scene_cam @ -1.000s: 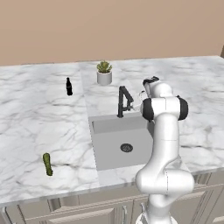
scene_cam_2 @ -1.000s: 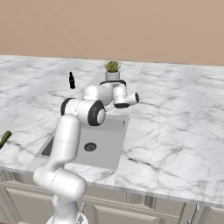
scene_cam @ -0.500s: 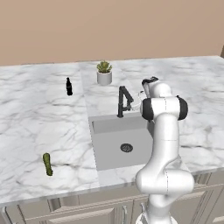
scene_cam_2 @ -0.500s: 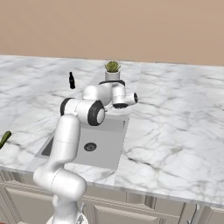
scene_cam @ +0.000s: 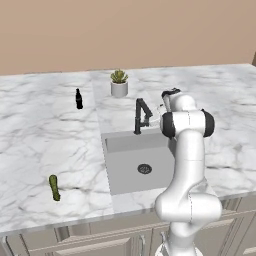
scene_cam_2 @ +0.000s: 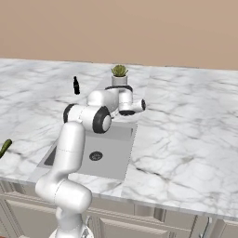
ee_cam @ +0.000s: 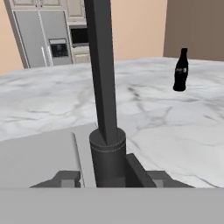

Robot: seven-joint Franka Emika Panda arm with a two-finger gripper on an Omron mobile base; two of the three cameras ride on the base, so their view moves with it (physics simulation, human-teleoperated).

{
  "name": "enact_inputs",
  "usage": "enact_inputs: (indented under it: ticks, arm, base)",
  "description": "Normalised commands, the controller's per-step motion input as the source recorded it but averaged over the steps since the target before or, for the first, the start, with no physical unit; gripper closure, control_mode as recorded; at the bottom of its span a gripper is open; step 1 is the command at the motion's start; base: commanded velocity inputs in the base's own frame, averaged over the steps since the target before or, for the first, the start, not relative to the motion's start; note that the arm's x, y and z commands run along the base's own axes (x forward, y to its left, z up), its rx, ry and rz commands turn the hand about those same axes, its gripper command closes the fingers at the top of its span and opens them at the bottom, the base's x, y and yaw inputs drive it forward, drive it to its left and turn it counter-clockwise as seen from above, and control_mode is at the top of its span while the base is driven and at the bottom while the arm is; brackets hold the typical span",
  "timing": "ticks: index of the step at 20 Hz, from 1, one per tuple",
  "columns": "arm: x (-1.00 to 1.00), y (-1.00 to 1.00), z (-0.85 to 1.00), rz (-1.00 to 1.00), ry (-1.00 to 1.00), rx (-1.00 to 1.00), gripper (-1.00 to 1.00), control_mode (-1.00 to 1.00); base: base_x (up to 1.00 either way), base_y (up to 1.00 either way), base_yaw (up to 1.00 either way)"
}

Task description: Turn on the sink faucet. Then move the squash from the counter to the sink. Turn off the sink. Move the vegetable from the sink to the pot next to the stove. Finally move the pot to the rear center burner.

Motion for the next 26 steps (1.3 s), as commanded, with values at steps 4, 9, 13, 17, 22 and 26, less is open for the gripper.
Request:
enact_inputs:
  ticks: [4,9,13,17,22,26]
  arm:
    - [0.00,0.01,0.00,-0.09,-0.02,0.00,1.00,-1.00]
    - [0.00,-0.05,-0.01,-0.17,0.00,0.00,1.00,-1.00]
    - [0.00,-0.13,-0.08,-0.16,0.00,0.00,1.00,-1.00]
    - [-0.03,-0.30,-0.14,-0.15,0.00,0.01,1.00,-1.00]
    - [0.00,-0.58,-0.26,-0.08,0.00,0.05,1.00,-1.00]
    - [0.00,-0.69,-0.28,-0.04,0.00,0.10,1.00,-1.00]
  base:
    - [0.00,0.00,0.00]
    - [0.00,0.00,0.00]
    - [0.00,0.00,0.00]
    - [0.00,0.00,0.00]
    - [0.00,0.00,0.00]
    - [0.00,0.00,0.00]
